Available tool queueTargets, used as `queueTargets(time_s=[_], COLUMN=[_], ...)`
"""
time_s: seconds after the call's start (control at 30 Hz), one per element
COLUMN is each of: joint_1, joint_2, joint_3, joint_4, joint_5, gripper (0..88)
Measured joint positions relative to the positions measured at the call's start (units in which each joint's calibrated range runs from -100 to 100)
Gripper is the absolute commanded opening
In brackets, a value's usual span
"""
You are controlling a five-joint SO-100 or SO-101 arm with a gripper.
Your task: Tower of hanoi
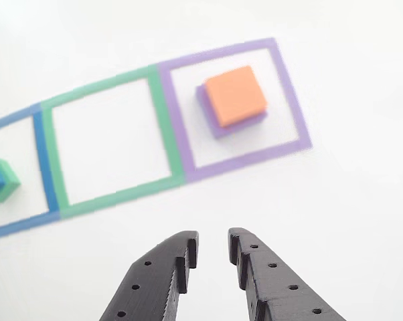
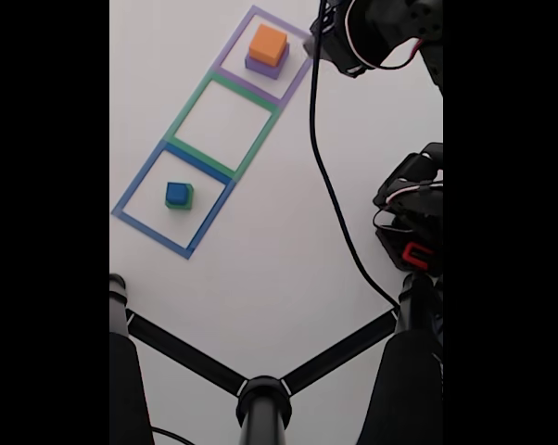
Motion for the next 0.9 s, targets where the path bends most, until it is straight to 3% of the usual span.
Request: queueTargets(time_s=[0.23, 0.57, 0.9], joint_1=[8.4, 9.8, 11.9], joint_2=[-0.8, -4.0, -10.8], joint_3=[1.7, 13.8, 36.7], joint_4=[0.3, -8.8, -31.5], joint_5=[0.0, 0.0, 0.0], gripper=[10.9, 12.7, 27.0])
